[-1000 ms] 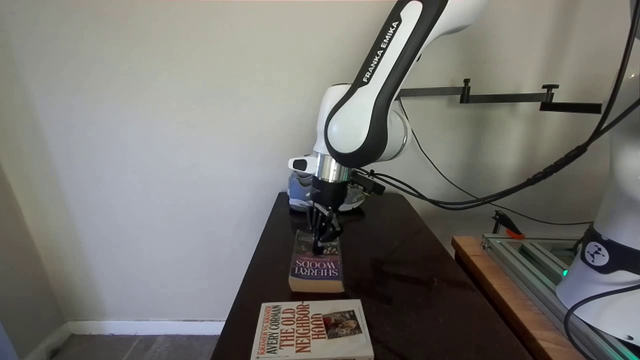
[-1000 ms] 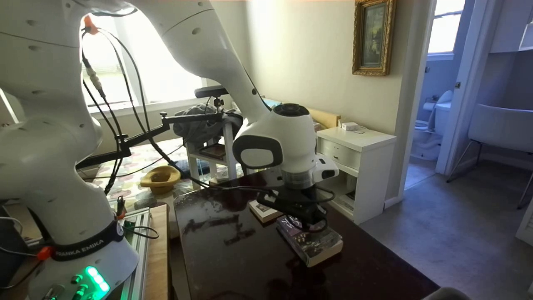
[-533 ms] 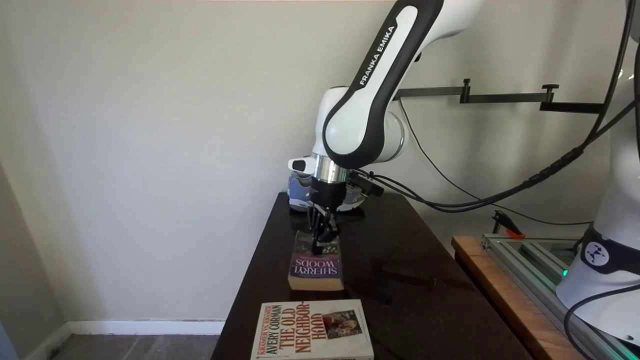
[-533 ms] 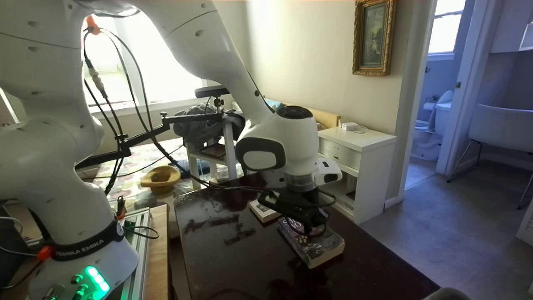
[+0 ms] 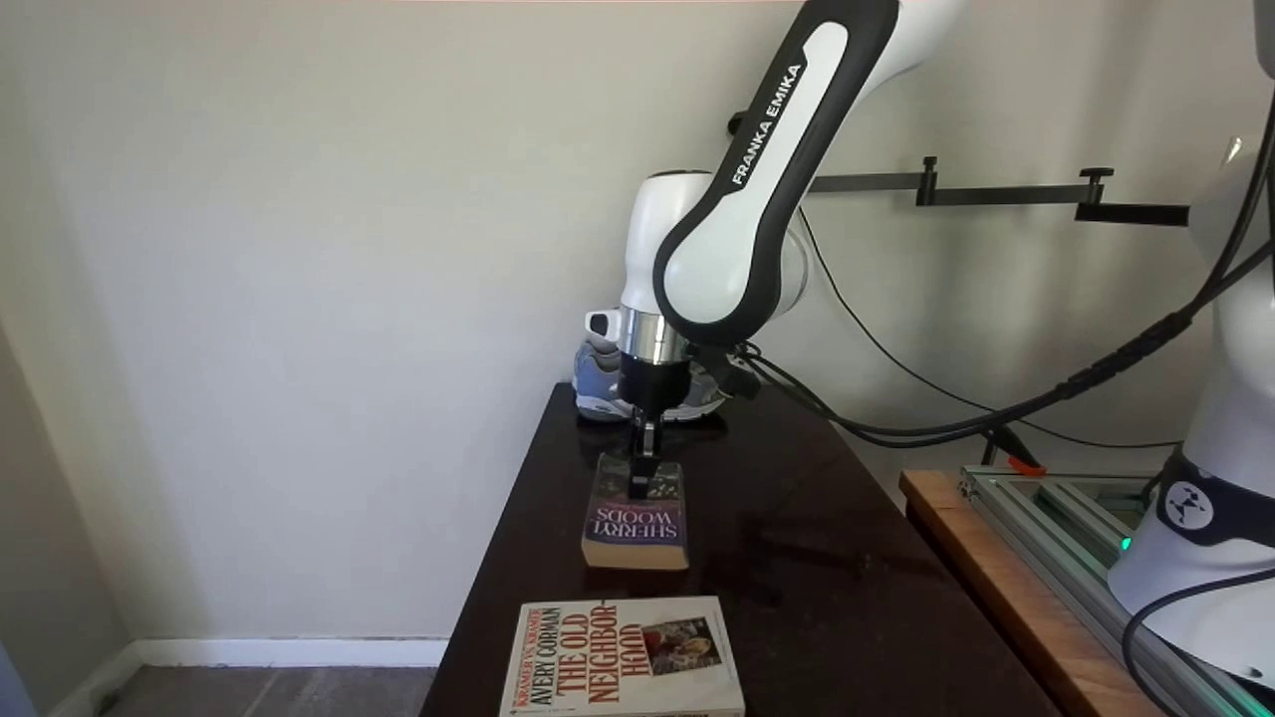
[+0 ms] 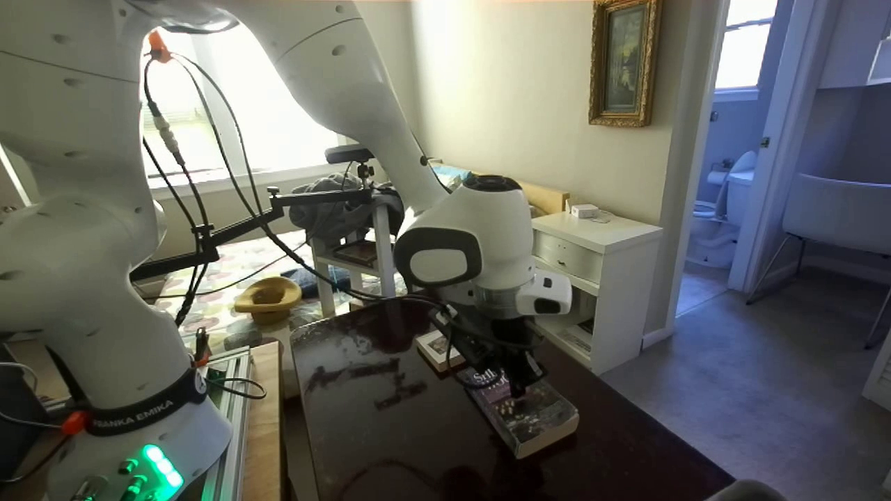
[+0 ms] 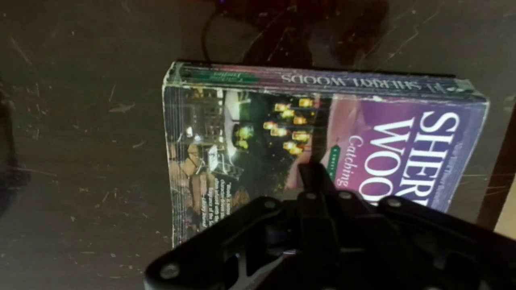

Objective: Rotate the book on the right.

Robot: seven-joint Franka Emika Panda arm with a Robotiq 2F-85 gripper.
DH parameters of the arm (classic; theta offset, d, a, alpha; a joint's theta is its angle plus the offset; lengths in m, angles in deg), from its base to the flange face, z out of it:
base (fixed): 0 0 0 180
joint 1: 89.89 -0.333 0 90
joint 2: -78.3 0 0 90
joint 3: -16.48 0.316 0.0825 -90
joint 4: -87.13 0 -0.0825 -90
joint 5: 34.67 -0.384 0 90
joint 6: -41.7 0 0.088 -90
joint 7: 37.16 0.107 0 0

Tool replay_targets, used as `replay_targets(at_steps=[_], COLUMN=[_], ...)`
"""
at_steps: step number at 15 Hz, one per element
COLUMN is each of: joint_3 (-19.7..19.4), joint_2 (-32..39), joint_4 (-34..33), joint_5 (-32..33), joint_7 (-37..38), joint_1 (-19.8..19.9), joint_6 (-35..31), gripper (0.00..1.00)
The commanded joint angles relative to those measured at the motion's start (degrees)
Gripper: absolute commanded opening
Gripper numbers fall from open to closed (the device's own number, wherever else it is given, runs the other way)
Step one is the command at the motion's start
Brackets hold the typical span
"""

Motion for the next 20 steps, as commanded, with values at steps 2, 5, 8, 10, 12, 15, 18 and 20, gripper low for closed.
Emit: replay_targets(at_steps=[2,5,8,10,12,15,18,20], joint_3=[-0.5,0.2,0.4,0.4,-0.1,-0.7,-0.8,0.2], joint_2=[-0.1,-0.2,-0.6,-0.6,-0.6,-0.5,-1.6,-4.1], joint_4=[0.2,0.3,0.7,0.8,0.9,1.2,1.6,2.6], joint_5=[4.2,2.9,2.2,2.0,2.3,2.7,2.2,0.9], joint_7=[15.1,20.7,26.1,29.1,32.0,35.4,36.8,35.9], joint_1=[-0.8,-0.7,-1.2,-1.6,-2.4,-3.4,-3.4,-2.3], joint_6=[1.1,1.8,1.9,2.0,1.9,1.6,1.4,2.0], gripper=[0.0,0.0,0.0,0.0,0.0,0.0,0.0,0.0])
